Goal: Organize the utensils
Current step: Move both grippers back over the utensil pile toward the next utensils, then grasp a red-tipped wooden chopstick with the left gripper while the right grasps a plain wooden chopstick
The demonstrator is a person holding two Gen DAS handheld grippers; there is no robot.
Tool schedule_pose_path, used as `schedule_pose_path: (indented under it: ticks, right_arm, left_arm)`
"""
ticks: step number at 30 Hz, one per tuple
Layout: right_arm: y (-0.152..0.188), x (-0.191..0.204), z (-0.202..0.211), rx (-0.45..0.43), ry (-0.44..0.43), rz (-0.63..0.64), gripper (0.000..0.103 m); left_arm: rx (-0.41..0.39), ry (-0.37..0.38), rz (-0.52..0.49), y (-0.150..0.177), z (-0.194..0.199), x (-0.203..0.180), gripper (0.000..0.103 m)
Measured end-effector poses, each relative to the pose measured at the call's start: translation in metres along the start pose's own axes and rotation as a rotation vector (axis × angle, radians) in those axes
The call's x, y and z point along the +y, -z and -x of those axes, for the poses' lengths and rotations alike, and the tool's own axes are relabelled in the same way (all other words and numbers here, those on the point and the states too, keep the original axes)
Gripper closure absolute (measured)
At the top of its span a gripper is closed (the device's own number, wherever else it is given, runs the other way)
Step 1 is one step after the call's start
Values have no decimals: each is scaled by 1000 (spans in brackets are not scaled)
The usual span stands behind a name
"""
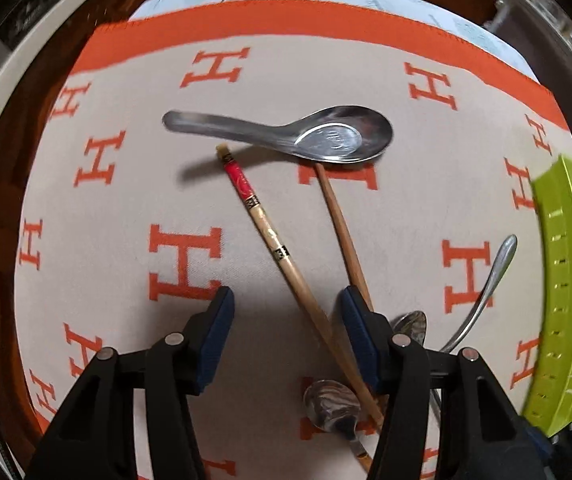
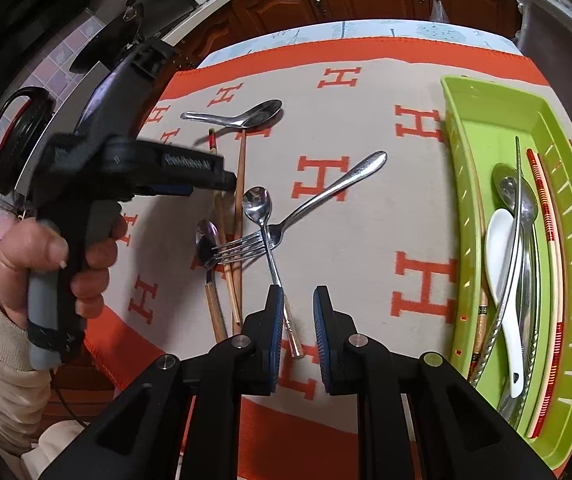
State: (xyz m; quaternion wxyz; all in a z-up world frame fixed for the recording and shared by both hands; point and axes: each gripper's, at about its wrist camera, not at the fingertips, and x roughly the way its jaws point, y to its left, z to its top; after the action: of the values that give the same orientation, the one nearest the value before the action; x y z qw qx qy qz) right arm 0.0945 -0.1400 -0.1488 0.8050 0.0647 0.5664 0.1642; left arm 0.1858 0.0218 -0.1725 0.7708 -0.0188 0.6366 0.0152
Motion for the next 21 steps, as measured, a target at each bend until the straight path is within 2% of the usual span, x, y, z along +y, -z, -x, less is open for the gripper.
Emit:
schedule_pose_path:
  ticks: [2,3,4,8,15,21]
  right_arm:
    - [1,0,0,2,-2,1,88]
    - [2,1,0,3,-3,4,88]
    - [3,2,0,4,-6,6,88]
    - [4,13,-2,12,-33,33,88]
    - [1,34,-22,74,-98,72,88]
    - [-7,56,-52,138,-69,102,88]
  left_arm:
    - [-10,8,-18,2,2,-3,73]
    - [-14,12,-27,5,4,-4,88]
    - [-17,14,-34,8,5,-3,90]
    - [-23,41,-57,23,8,5,93]
    - [2,104,-6,53,14,50,97]
    - [8,183,38,64,9,81,95]
